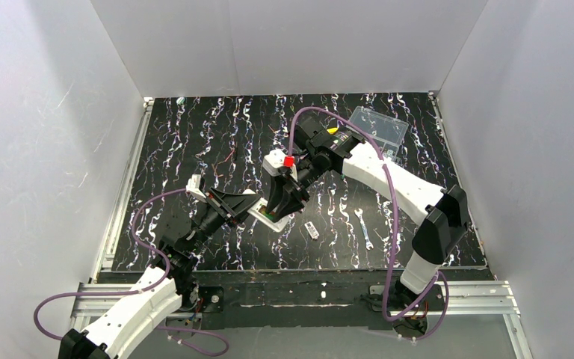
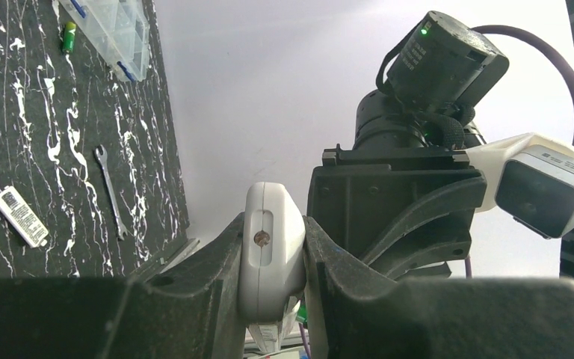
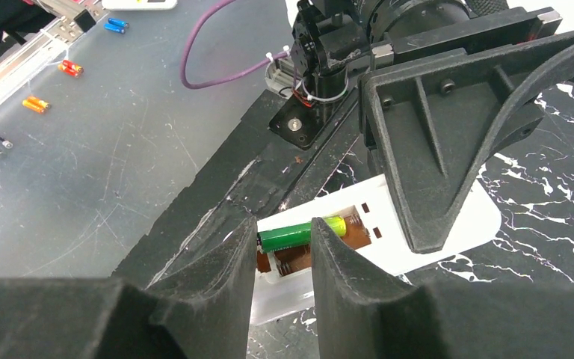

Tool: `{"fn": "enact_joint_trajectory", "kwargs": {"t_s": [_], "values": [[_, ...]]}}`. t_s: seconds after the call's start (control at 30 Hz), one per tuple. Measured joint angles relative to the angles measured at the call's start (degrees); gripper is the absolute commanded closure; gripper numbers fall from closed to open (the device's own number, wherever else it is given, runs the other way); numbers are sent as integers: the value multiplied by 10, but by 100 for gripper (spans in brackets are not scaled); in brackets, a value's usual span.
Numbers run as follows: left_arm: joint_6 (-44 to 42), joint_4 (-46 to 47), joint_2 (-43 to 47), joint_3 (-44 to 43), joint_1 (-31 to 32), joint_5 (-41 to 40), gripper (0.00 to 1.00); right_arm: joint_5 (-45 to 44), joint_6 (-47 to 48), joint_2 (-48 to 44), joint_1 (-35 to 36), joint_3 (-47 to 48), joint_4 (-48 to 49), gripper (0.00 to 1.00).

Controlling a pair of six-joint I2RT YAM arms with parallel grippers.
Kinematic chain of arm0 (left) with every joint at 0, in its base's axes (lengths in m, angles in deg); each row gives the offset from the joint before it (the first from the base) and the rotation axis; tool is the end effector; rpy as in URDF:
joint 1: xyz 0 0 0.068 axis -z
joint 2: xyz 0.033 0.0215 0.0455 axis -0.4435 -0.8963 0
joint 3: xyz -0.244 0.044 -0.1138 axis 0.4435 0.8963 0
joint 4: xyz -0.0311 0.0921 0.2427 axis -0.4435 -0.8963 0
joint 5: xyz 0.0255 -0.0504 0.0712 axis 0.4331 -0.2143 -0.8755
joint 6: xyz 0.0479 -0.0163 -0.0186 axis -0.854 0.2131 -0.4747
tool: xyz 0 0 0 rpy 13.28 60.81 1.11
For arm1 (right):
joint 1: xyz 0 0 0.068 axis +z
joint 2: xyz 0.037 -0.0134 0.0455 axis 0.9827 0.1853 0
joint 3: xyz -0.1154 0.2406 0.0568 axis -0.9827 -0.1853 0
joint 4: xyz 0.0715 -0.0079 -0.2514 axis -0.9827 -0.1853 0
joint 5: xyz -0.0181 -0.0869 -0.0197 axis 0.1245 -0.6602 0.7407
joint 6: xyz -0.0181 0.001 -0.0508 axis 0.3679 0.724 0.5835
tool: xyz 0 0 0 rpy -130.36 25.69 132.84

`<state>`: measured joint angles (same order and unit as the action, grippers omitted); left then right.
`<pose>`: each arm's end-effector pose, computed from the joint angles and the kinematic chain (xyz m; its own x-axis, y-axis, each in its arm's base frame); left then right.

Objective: Load the batteries into the remote control

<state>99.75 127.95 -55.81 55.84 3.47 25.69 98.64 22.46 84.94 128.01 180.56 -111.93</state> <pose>0.0990 -0.0672 0.2978 -0.5987 -0.7689 -0.2245 0.6533 -0.3066 -0.6922 0.2043 0.2828 0.3469 0.1756 -0.2517 -0.9517 -0.7976 -0.6030 0.0123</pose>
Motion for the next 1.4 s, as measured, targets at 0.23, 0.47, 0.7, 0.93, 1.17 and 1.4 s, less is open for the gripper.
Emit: {"fn": "enact_joint_trajectory", "kwargs": {"t_s": [0.23, 0.47, 0.7, 0.93, 1.17, 1.4], "values": [[-6, -9, 0, 0, 0, -7, 100, -9, 0, 6, 2, 1, -1, 63], [-9, -9, 0, 0, 0, -12, 100, -15, 0, 9, 4, 6, -3, 64], [-16, -13, 0, 0, 0, -23, 100, -19, -2, 21, 6, 15, -3, 67], [-21, -19, 0, 0, 0, -34, 100, -26, -3, 24, 6, 15, -1, 81], [-21, -23, 0, 0, 0, -50, 100, -28, -4, 29, 13, 15, 2, 88], [-21, -22, 0, 0, 0, -63, 100, -31, -3, 36, 23, 15, 15, 92]]}}
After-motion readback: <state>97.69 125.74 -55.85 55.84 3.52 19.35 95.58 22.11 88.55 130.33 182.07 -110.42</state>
